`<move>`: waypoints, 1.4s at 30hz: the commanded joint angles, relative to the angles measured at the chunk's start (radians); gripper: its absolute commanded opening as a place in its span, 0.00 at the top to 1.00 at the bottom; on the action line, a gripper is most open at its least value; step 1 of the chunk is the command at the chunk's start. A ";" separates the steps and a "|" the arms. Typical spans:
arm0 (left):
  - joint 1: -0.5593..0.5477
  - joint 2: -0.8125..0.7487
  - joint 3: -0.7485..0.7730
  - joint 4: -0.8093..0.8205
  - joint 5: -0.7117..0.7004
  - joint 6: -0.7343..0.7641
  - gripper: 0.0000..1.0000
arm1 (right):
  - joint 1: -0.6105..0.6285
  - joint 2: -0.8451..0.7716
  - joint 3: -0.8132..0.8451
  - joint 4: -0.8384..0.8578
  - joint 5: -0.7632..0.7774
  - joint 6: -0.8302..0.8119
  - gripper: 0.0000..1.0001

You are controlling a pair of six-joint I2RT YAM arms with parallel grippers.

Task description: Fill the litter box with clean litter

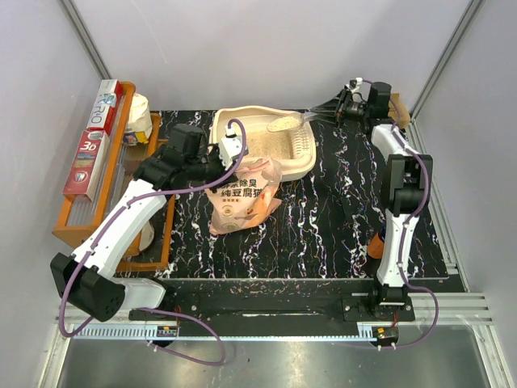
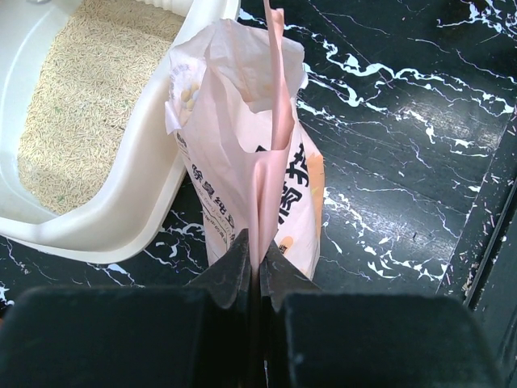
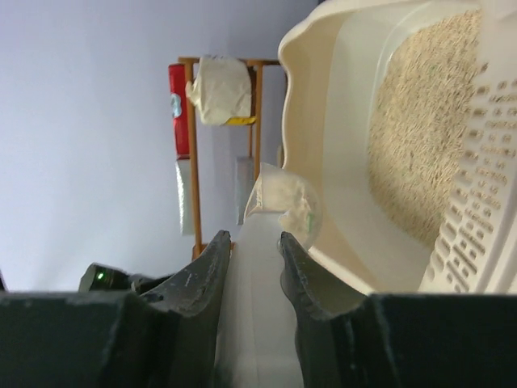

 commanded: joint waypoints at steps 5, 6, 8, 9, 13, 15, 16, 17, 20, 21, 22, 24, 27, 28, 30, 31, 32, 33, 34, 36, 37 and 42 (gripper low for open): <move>0.001 -0.032 0.001 0.008 0.007 0.019 1.00 | 0.122 0.035 0.200 -0.283 0.253 -0.284 1.00; 0.001 -0.037 -0.005 0.019 0.010 0.018 1.00 | 0.139 0.039 0.218 -0.346 0.282 -0.315 1.00; 0.001 -0.050 -0.021 0.028 0.014 0.015 1.00 | 0.158 0.044 0.266 -0.385 0.346 -0.386 1.00; 0.001 -0.057 -0.028 0.036 0.013 0.013 1.00 | 0.182 0.046 0.281 -0.418 0.373 -0.410 1.00; 0.003 -0.096 -0.084 0.065 0.008 0.027 1.00 | 0.243 0.059 0.393 -0.514 0.482 -0.548 1.00; 0.003 -0.115 -0.110 0.081 0.011 0.024 1.00 | 0.265 0.062 0.427 -0.561 0.537 -0.585 1.00; 0.003 -0.126 -0.116 0.086 0.011 0.021 1.00 | 0.279 0.059 0.447 -0.575 0.555 -0.620 1.00; 0.003 -0.129 -0.130 0.092 0.014 0.015 1.00 | 0.283 0.056 0.450 -0.596 0.584 -0.633 1.00; 0.006 -0.138 -0.150 0.124 0.027 0.005 1.00 | 0.285 0.043 0.464 -0.645 0.633 -0.683 1.00; 0.006 -0.139 -0.151 0.134 0.028 0.005 1.00 | 0.285 0.033 0.467 -0.658 0.649 -0.703 1.00; 0.006 -0.141 -0.154 0.140 0.031 0.005 1.00 | 0.284 0.026 0.463 -0.667 0.664 -0.741 1.00; 0.006 -0.143 -0.157 0.144 0.037 0.013 1.00 | 0.276 0.007 0.456 -0.679 0.678 -0.769 1.00; 0.006 -0.147 -0.165 0.146 0.042 0.016 1.00 | 0.270 -0.019 0.446 -0.690 0.703 -0.836 1.00; 0.007 -0.150 -0.168 0.151 0.044 0.013 1.00 | 0.270 -0.022 0.444 -0.692 0.703 -0.850 1.00; 0.009 -0.153 -0.177 0.157 0.048 0.007 1.00 | 0.270 -0.037 0.446 -0.699 0.706 -0.896 1.00; 0.009 -0.156 -0.182 0.158 0.050 0.004 1.00 | 0.268 -0.043 0.446 -0.701 0.713 -0.913 1.00; 0.010 -0.156 -0.183 0.160 0.051 0.001 1.00 | 0.271 -0.049 0.446 -0.710 0.724 -0.933 1.00; 0.012 -0.156 -0.185 0.161 0.051 -0.001 1.00 | 0.270 -0.062 0.443 -0.712 0.736 -0.968 1.00; 0.012 -0.159 -0.185 0.161 0.051 -0.002 1.00 | 0.271 -0.068 0.438 -0.713 0.758 -0.990 1.00; 0.014 -0.162 -0.187 0.163 0.054 -0.002 1.00 | 0.271 -0.094 0.424 -0.715 0.768 -1.045 1.00; 0.014 -0.164 -0.187 0.161 0.053 -0.002 1.00 | 0.273 -0.102 0.412 -0.715 0.775 -1.062 1.00; 0.015 -0.159 -0.184 0.169 0.057 -0.011 1.00 | 0.273 -0.152 0.384 -0.727 0.770 -1.137 1.00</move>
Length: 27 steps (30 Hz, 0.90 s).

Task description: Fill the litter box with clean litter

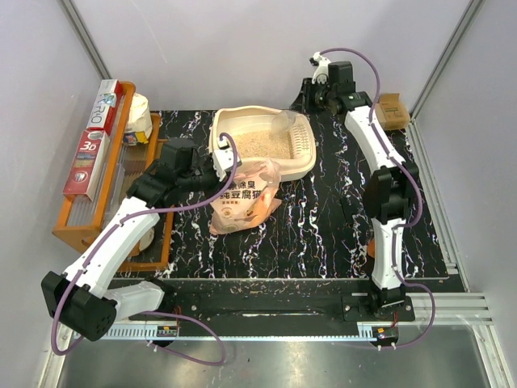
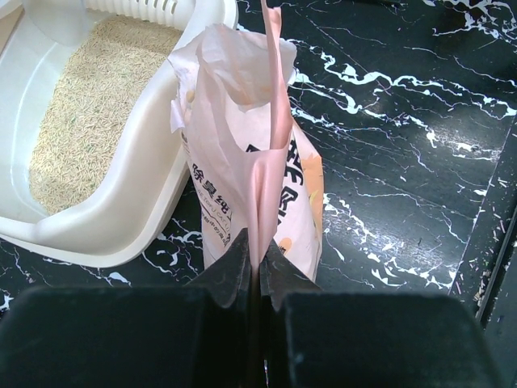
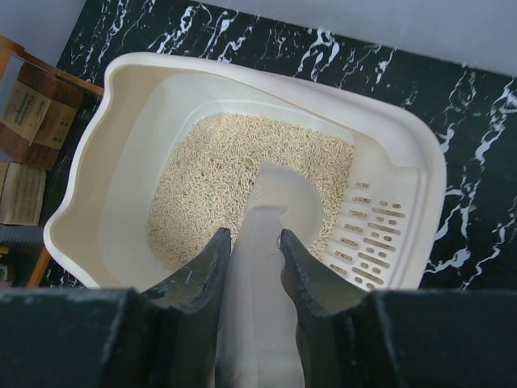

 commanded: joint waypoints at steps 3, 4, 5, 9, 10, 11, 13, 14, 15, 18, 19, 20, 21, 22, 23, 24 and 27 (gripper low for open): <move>0.006 0.000 0.015 0.024 0.027 -0.004 0.87 | 0.005 -0.153 -0.016 -0.009 -0.005 -0.120 1.00; 0.006 0.021 0.036 0.021 0.020 -0.001 0.72 | 0.005 -0.162 -0.016 -0.011 -0.018 -0.118 1.00; 0.006 0.034 0.047 0.010 0.012 0.008 0.66 | 0.005 -0.173 -0.016 -0.023 -0.022 -0.118 1.00; 0.006 0.114 0.116 -0.034 -0.011 0.040 0.59 | 0.005 -0.225 -0.010 -0.060 -0.113 -0.126 1.00; 0.004 0.146 0.147 -0.045 -0.014 0.043 0.59 | 0.005 -0.236 -0.008 -0.066 -0.157 -0.135 1.00; 0.004 0.161 0.161 -0.059 -0.020 0.045 0.59 | 0.005 -0.248 -0.008 -0.081 -0.179 -0.146 1.00; 0.006 0.195 0.196 -0.065 -0.023 0.042 0.60 | 0.003 -0.285 -0.002 -0.104 -0.205 -0.158 1.00; 0.004 0.201 0.204 -0.065 -0.026 0.039 0.60 | 0.005 -0.297 0.002 -0.142 -0.219 -0.161 1.00; 0.006 0.206 0.211 -0.065 -0.023 0.040 0.60 | 0.003 -0.314 0.022 -0.170 -0.231 -0.192 1.00; 0.002 0.220 0.236 -0.066 -0.017 0.045 0.71 | 0.005 -0.335 0.064 -0.282 -0.256 -0.244 1.00; 0.002 0.226 0.251 -0.071 -0.016 0.048 0.81 | 0.003 -0.343 0.068 -0.302 -0.230 -0.253 1.00; 0.002 0.226 0.260 -0.091 -0.016 0.051 0.88 | 0.002 -0.357 0.070 -0.329 -0.219 -0.259 1.00; 0.002 0.226 0.268 -0.099 -0.019 0.050 0.97 | 0.003 -0.360 0.082 -0.348 -0.213 -0.279 1.00; 0.002 0.217 0.276 -0.105 -0.026 0.048 1.00 | 0.003 -0.363 0.096 -0.366 -0.213 -0.288 1.00; 0.004 0.204 0.274 -0.105 -0.043 0.036 1.00 | 0.003 -0.360 0.113 -0.408 -0.210 -0.295 1.00; 0.007 0.171 0.268 -0.099 -0.049 0.034 1.00 | 0.003 -0.358 0.146 -0.425 -0.207 -0.304 1.00; 0.019 0.073 0.204 -0.024 -0.083 -0.004 1.00 | 0.003 -0.340 0.215 -0.506 -0.229 -0.334 1.00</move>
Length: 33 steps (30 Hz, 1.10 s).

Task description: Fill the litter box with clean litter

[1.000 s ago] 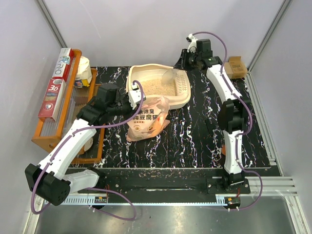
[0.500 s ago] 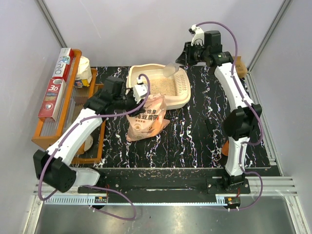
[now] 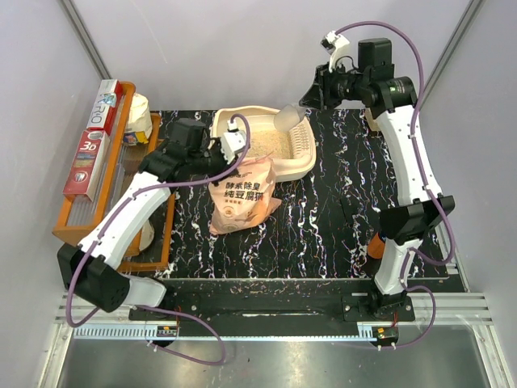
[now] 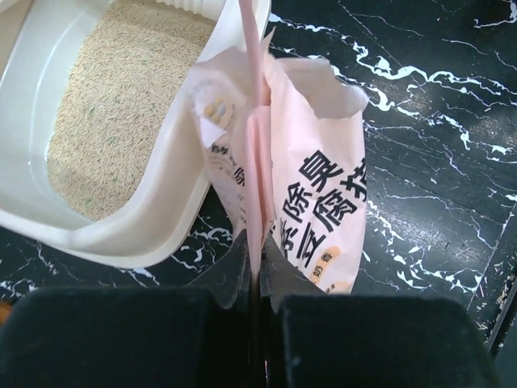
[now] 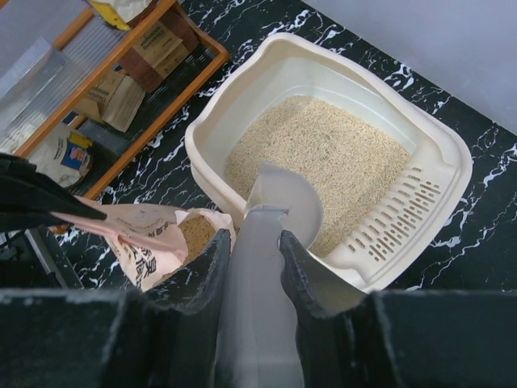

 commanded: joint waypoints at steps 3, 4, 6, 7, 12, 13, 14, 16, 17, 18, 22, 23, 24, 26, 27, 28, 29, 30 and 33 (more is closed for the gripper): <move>0.017 -0.223 -0.109 0.174 -0.085 -0.074 1.00 | 0.003 0.016 0.187 -0.252 -0.103 -0.082 1.00; 0.017 -0.238 -0.135 0.184 -0.093 -0.080 1.00 | 0.003 0.024 0.201 -0.279 -0.137 -0.082 1.00; 0.019 -0.257 -0.148 0.191 -0.104 -0.092 1.00 | 0.003 0.039 0.206 -0.324 -0.160 -0.070 1.00; 0.019 -0.261 -0.152 0.188 -0.104 -0.097 1.00 | 0.003 0.038 0.198 -0.327 -0.186 -0.064 1.00; 0.024 -0.283 -0.168 0.200 -0.099 -0.115 1.00 | 0.016 0.023 0.126 -0.350 -0.217 -0.041 1.00; 0.024 -0.284 -0.171 0.201 -0.099 -0.120 1.00 | 0.023 0.023 0.115 -0.359 -0.219 -0.042 1.00; 0.025 -0.287 -0.174 0.206 -0.099 -0.120 1.00 | 0.026 0.018 0.103 -0.362 -0.223 -0.046 1.00; 0.027 -0.291 -0.182 0.209 -0.096 -0.124 1.00 | 0.034 0.018 0.073 -0.370 -0.239 -0.058 1.00; 0.027 -0.292 -0.185 0.212 -0.088 -0.126 1.00 | 0.039 0.020 0.065 -0.373 -0.239 -0.062 1.00; 0.027 -0.297 -0.188 0.212 -0.084 -0.127 1.00 | 0.046 0.024 0.057 -0.375 -0.233 -0.073 1.00; 0.027 -0.301 -0.195 0.214 -0.073 -0.127 1.00 | 0.092 0.064 0.078 -0.388 -0.222 -0.093 1.00; 0.027 -0.303 -0.197 0.215 -0.073 -0.123 1.00 | 0.115 0.087 0.086 -0.398 -0.219 -0.114 1.00; 0.028 -0.303 -0.200 0.214 -0.070 -0.120 1.00 | 0.129 0.098 0.095 -0.408 -0.202 -0.122 1.00; 0.028 -0.301 -0.200 0.209 -0.061 -0.109 1.00 | 0.160 0.113 0.073 -0.413 -0.179 -0.127 1.00; 0.028 -0.297 -0.196 0.206 -0.053 -0.101 1.00 | 0.166 0.115 0.062 -0.408 -0.161 -0.122 1.00; 0.028 -0.291 -0.191 0.185 -0.033 -0.077 1.00 | 0.175 0.118 0.054 -0.393 -0.148 -0.118 1.00; 0.027 -0.284 -0.183 0.169 -0.024 -0.059 1.00 | 0.181 0.125 0.051 -0.387 -0.136 -0.109 1.00; 0.028 -0.263 -0.163 0.155 -0.021 -0.045 0.98 | 0.189 0.131 0.054 -0.387 -0.127 -0.105 1.00; 0.028 -0.179 -0.075 0.057 0.000 0.001 0.73 | 0.201 0.150 0.072 -0.387 -0.127 -0.096 1.00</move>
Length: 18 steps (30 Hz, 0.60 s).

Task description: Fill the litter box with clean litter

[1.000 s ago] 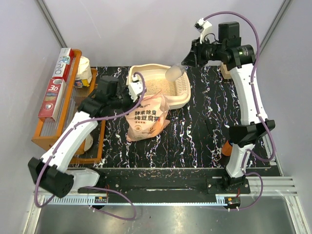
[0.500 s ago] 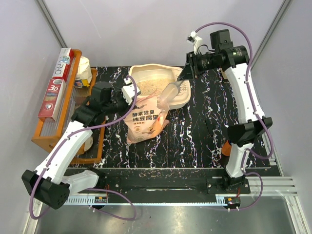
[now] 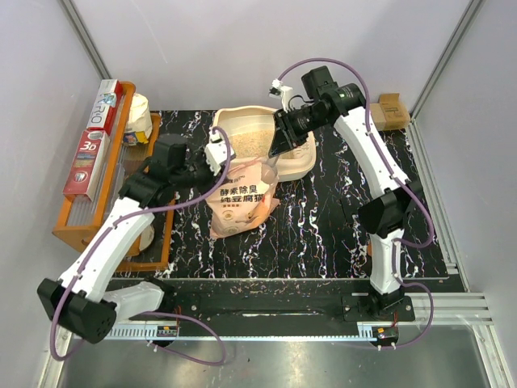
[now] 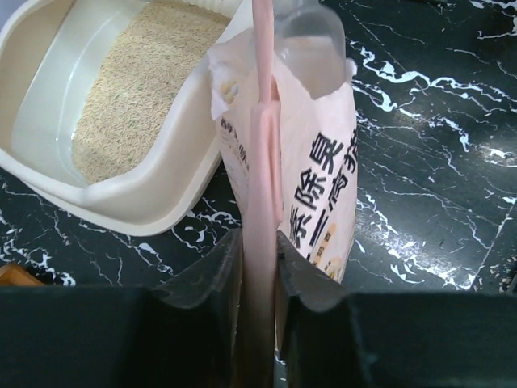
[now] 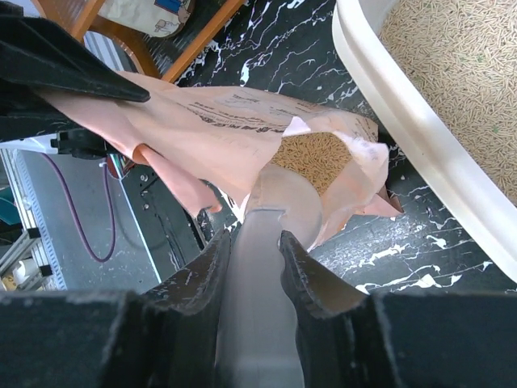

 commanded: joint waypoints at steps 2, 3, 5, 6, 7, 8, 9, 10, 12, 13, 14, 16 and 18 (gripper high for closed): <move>0.005 0.142 0.174 -0.099 0.078 0.083 0.62 | 0.017 0.004 0.021 0.001 0.016 0.006 1.00; 0.006 0.160 0.214 -0.114 0.087 0.088 0.60 | 0.020 0.001 0.016 0.002 0.017 0.009 1.00; 0.005 0.203 0.246 -0.137 0.124 0.105 0.58 | 0.020 -0.005 -0.005 0.022 0.019 0.024 1.00; 0.006 0.217 0.271 -0.142 0.136 0.110 0.57 | 0.020 -0.007 -0.007 0.025 0.022 0.029 1.00; 0.003 0.230 0.283 -0.142 0.142 0.107 0.57 | 0.020 -0.003 -0.006 0.028 0.025 0.033 1.00; 0.001 0.259 0.292 -0.143 0.141 0.103 0.57 | 0.020 -0.003 -0.003 0.031 0.028 0.039 1.00; -0.002 0.274 0.318 -0.151 0.141 0.105 0.58 | 0.021 0.000 -0.003 0.034 0.031 0.042 1.00; -0.003 0.291 0.334 -0.181 0.141 0.114 0.59 | 0.020 0.003 0.001 0.039 0.036 0.047 1.00; -0.008 0.340 0.390 -0.230 0.151 0.132 0.70 | 0.020 0.006 0.001 0.044 0.068 0.070 1.00; -0.011 0.354 0.412 -0.287 0.159 0.157 0.76 | 0.020 0.006 -0.001 0.053 0.086 0.078 1.00; -0.011 0.374 0.439 -0.309 0.158 0.163 0.81 | 0.020 0.007 -0.001 0.054 0.101 0.088 1.00; -0.011 0.378 0.447 -0.338 0.144 0.172 0.96 | 0.020 0.015 0.004 0.059 0.141 0.098 1.00; -0.012 0.354 0.426 -0.337 0.141 0.179 1.00 | 0.020 0.023 0.005 0.059 0.172 0.102 1.00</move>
